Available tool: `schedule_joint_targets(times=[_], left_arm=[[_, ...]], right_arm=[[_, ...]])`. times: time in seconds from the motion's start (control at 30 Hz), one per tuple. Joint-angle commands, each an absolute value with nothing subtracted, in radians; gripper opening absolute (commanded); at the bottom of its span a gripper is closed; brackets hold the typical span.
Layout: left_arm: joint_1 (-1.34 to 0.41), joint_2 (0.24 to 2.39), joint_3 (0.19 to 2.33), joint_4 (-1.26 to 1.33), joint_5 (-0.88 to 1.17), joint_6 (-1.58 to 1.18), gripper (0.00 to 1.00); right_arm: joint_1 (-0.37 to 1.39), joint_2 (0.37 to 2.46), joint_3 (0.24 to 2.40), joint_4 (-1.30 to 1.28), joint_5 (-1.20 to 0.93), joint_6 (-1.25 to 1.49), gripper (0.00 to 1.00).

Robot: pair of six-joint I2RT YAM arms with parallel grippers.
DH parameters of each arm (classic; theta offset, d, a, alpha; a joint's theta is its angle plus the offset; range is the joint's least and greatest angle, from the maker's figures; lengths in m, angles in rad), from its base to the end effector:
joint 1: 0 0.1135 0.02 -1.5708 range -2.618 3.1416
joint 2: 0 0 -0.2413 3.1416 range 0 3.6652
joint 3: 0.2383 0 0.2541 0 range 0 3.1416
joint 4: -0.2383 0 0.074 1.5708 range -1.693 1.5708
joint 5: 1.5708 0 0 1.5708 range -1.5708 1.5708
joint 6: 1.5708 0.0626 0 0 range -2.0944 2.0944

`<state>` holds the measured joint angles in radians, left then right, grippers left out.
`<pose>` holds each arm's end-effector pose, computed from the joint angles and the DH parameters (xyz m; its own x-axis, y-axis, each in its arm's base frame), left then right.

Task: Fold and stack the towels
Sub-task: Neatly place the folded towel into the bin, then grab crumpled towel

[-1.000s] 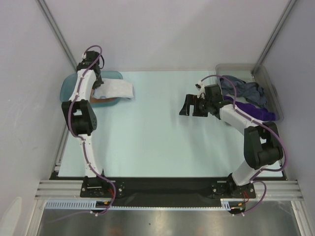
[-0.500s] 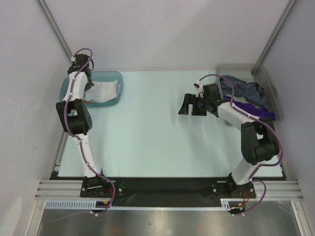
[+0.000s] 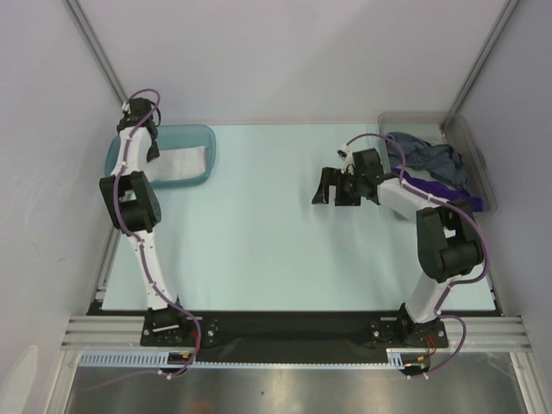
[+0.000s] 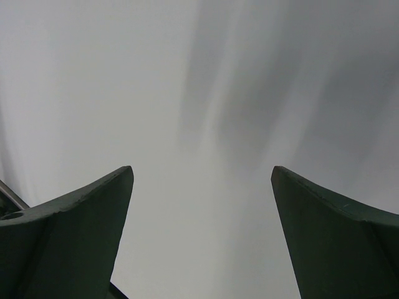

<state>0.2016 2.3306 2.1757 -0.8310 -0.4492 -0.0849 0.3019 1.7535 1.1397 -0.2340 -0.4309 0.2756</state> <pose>0.4956 0.1290 0.2009 -0.7787 -0.2371 -0.5808 -0.4830 0.8174 0.3139 0.3616 0.1400 0.1595 -0.8342 -0.0008 -0.5514 -0.3190 0.8164 0.4814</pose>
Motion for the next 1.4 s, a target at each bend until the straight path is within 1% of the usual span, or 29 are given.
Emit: schedule_joint_targets(times=[0.0, 0.13, 0.17, 0.33, 0.43, 0.5, 0.53, 0.57, 0.63, 0.67, 0.7, 0.73, 0.77, 0.87, 0.93, 0.97, 1.0, 1.03, 1.1, 1.17, 1.23, 1.37], left_arm=[[0.21, 2.333, 2.272, -0.847, -0.555, -0.083, 0.56], [0.19, 2.269, 2.296, -0.848, -0.511, -0.12, 0.65], [0.178, 2.252, 2.296, -0.848, -0.49, -0.118, 0.72], [0.077, 2.128, 2.246, -0.85, -0.328, -0.146, 0.74], [-0.03, 2.031, 2.136, -0.841, -0.229, -0.158, 0.74], [-0.121, 1.937, 2.019, -0.827, -0.157, -0.182, 0.75], [-0.153, 1.901, 1.97, -0.79, -0.096, -0.186, 0.77], [-0.214, 1.866, 1.872, -0.772, -0.08, -0.21, 0.84], [-0.27, 1.755, 1.76, -0.694, -0.028, -0.215, 0.91], [-0.296, 1.723, 1.67, -0.678, -0.012, -0.218, 0.98], [-0.337, 1.668, 1.637, -0.672, -0.008, -0.221, 1.0], [-0.353, 1.642, 1.608, -0.683, -0.008, -0.233, 1.0], [-0.371, 1.614, 1.548, -0.68, 0.03, -0.236, 1.0], [-0.422, 1.528, 1.465, -0.704, 0.049, -0.236, 1.0], [-0.426, 1.48, 1.441, -0.724, 0.035, -0.222, 1.0], [-0.425, 1.465, 1.413, -0.723, 0.034, -0.23, 1.0], [-0.425, 1.432, 1.392, -0.707, 0.064, -0.236, 1.0], [-0.425, 1.416, 1.366, -0.659, 0.087, -0.244, 1.0], [-0.425, 1.391, 1.301, -0.617, 0.133, -0.279, 1.0], [-0.423, 1.404, 1.296, -0.612, 0.118, -0.282, 1.0], [-0.416, 1.437, 1.315, -0.649, 0.086, -0.282, 1.0], [-0.396, 1.414, 1.283, -0.595, 0.14, -0.295, 1.0]], right_arm=[[0.308, 1.755, 1.184, -0.213, -0.436, 0.261, 1.0], [0.314, 1.746, 1.19, -0.222, -0.411, 0.261, 1.0], [0.322, 1.744, 1.196, -0.225, -0.385, 0.268, 1.0], [0.328, 1.675, 1.227, -0.245, -0.287, 0.351, 1.0], [0.322, 1.634, 1.314, -0.313, -0.16, 0.365, 1.0], [0.299, 1.626, 1.363, -0.353, -0.053, 0.354, 1.0], [0.285, 1.626, 1.426, -0.407, 0.033, 0.344, 1.0], [0.267, 1.623, 1.451, -0.437, 0.082, 0.336, 1.0], [0.213, 1.618, 1.502, -0.494, 0.223, 0.319, 1.0], [0.189, 1.609, 1.505, -0.494, 0.239, 0.315, 1.0], [0.161, 1.609, 1.506, -0.497, 0.238, 0.314, 1.0], [0.091, 1.611, 1.515, -0.502, 0.224, 0.319, 1.0], [0.063, 1.615, 1.517, -0.502, 0.221, 0.333, 1.0], [-0.058, 1.641, 1.511, -0.492, 0.219, 0.347, 0.96], [-0.109, 1.677, 1.503, -0.48, 0.163, 0.379, 0.87], [-0.162, 1.696, 1.505, -0.486, 0.147, 0.397, 0.83], [-0.181, 1.712, 1.505, -0.497, 0.138, 0.458, 0.79], [-0.202, 1.742, 1.502, -0.518, 0.123, 0.484, 0.79], [-0.23, 1.762, 1.459, -0.514, 0.117, 0.543, 0.81], [-0.241, 1.798, 1.433, -0.468, 0.104, 0.581, 0.82], [-0.25, 1.862, 1.448, -0.454, 0.091, 0.607, 0.82], [-0.27, 1.933, 1.502, -0.476, 0.049, 0.621, 0.79]])
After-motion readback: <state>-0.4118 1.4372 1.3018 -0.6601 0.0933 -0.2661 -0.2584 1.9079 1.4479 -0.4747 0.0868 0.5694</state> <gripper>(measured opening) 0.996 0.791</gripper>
